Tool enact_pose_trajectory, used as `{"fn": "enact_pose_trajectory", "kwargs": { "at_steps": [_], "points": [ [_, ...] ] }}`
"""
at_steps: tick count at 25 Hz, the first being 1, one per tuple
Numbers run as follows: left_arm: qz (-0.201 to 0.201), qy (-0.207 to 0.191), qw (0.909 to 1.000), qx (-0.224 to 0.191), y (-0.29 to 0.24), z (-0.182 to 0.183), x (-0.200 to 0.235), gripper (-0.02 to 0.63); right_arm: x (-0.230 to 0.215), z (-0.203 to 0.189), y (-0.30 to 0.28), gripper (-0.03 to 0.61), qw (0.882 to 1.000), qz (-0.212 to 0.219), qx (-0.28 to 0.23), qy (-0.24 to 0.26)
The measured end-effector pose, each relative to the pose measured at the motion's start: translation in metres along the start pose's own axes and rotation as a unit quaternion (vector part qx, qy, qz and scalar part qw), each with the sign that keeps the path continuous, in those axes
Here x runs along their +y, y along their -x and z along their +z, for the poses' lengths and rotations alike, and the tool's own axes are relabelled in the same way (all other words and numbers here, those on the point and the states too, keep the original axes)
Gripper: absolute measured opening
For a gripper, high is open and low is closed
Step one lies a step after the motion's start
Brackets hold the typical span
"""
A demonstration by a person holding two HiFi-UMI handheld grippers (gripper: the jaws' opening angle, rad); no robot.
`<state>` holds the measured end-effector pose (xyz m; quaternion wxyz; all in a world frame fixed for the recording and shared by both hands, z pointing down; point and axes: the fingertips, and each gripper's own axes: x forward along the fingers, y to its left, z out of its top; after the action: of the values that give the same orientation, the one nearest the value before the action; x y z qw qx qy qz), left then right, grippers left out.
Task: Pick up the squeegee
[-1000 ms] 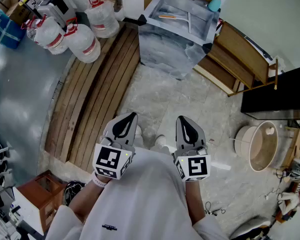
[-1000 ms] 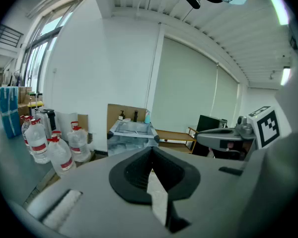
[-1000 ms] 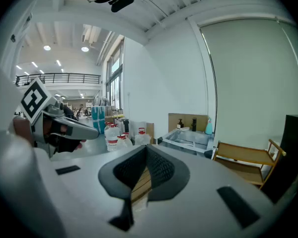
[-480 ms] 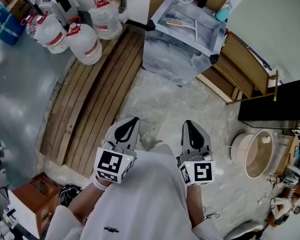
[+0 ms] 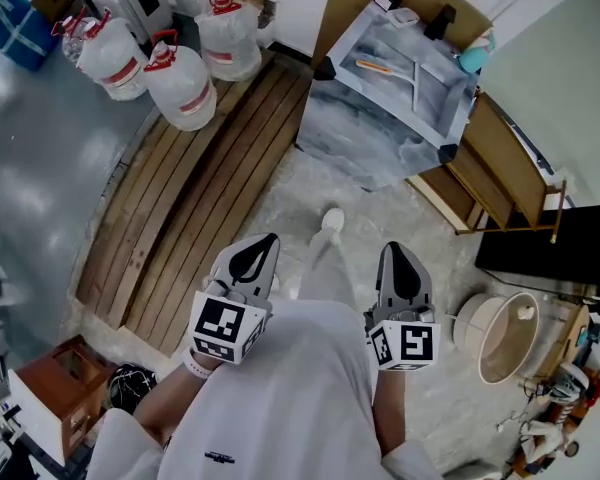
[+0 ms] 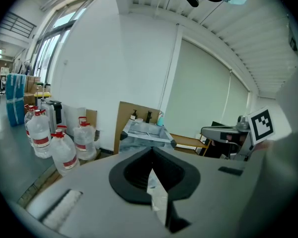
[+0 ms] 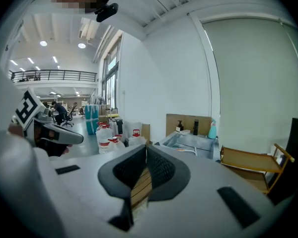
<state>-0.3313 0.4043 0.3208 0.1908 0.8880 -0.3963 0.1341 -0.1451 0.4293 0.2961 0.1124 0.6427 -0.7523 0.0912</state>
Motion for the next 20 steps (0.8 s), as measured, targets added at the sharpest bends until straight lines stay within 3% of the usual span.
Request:
{"fn": "enact_pose_trajectory", "kwargs": {
  "at_steps": [8, 20],
  "points": [
    [0.04, 0.005, 0.9992, 0.008, -0.115, 0.043, 0.027, 0.005, -0.082, 0.018, -0.116, 0.006, 0.999, 0.041, -0.005, -0.001],
    [0.042, -0.03, 0.9978, 0.04, -0.339, 0.159, -0.001, 0.005, -0.259, 0.079, -0.266, 0.006, 0.996, 0.092, -0.012, -0.013]
  ]
}}
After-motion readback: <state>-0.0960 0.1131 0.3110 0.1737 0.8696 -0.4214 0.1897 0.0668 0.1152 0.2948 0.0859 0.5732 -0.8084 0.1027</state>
